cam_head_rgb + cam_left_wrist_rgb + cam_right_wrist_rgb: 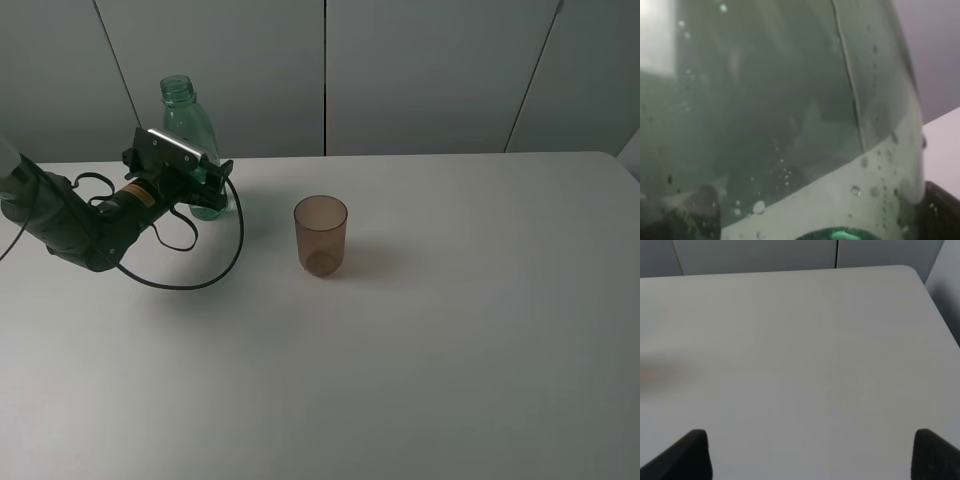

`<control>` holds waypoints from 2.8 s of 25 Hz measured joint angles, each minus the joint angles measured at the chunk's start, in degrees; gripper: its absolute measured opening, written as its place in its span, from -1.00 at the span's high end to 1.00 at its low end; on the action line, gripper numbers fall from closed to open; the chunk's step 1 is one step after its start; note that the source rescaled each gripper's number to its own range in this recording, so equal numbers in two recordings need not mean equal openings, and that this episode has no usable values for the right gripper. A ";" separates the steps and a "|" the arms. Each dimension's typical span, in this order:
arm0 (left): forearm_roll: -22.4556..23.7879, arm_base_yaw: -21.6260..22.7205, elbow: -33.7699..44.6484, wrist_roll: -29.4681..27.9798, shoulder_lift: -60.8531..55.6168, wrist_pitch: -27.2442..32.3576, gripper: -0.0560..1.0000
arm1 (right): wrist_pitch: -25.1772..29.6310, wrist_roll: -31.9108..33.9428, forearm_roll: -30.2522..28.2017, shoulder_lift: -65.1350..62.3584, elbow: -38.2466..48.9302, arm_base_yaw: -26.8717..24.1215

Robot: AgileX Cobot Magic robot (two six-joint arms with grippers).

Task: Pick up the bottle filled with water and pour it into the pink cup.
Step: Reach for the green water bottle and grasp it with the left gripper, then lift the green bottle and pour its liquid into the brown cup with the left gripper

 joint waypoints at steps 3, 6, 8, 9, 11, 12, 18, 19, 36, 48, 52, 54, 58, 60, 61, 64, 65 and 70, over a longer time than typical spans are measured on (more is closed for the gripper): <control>0.00 0.00 0.00 0.00 0.11 0.00 -1.00 | 0.00 0.00 0.00 0.00 0.00 0.00; 0.00 0.00 0.00 0.00 0.20 0.00 -1.00 | 0.00 0.00 0.00 0.00 0.00 0.00; 0.00 0.00 0.00 -0.04 0.20 0.00 -1.00 | 0.00 0.00 0.00 0.00 0.00 0.00; 0.00 0.00 0.00 -0.13 0.20 0.00 -1.00 | 0.00 0.00 0.00 0.00 0.00 0.00; 0.00 0.00 0.00 -0.23 0.20 0.00 -1.00 | 0.00 0.00 0.00 0.00 0.00 0.00; 0.00 0.00 -0.14 -0.23 0.20 0.00 -1.00 | 0.00 0.00 0.00 0.00 0.00 0.00; 0.00 0.00 -2.21 -0.23 0.23 0.00 -0.72 | 0.00 0.00 0.00 0.00 0.00 0.00; 0.19 0.00 -2.33 -0.23 0.23 0.00 -0.29 | 0.00 0.00 0.00 0.00 0.00 0.00; 4.94 0.00 -5.09 1.23 -0.34 2.31 0.87 | 0.00 0.00 0.00 0.00 0.00 0.00; 29.49 0.00 -25.13 2.65 -1.98 8.34 0.87 | 0.00 0.00 0.00 0.00 0.00 0.00; 36.21 0.00 -29.89 2.65 -1.76 8.62 0.87 | 0.00 0.00 0.00 0.00 0.00 0.00; 39.20 0.00 -32.05 2.65 -0.73 7.74 0.87 | 0.00 0.00 0.00 0.00 0.00 0.00; 45.58 0.00 -36.71 2.65 2.80 6.07 0.87 | 0.00 0.00 0.00 0.00 0.00 0.00; 48.81 -0.10 -38.76 2.65 4.98 5.52 0.87 | 0.00 0.00 0.00 0.00 0.00 0.00; 50.26 -0.21 -39.70 2.65 5.89 5.41 0.87 | 0.00 0.00 0.00 0.00 0.00 0.00; 53.47 -0.62 -42.02 2.65 7.87 5.12 0.87 | 0.00 0.00 0.00 0.00 0.00 0.00; 54.41 -0.95 -42.93 2.77 8.60 5.01 0.87 | 0.00 0.00 0.00 0.00 0.00 0.00; 56.69 -2.12 -47.22 5.09 11.47 3.49 0.87 | 0.00 0.00 0.00 0.00 0.00 0.00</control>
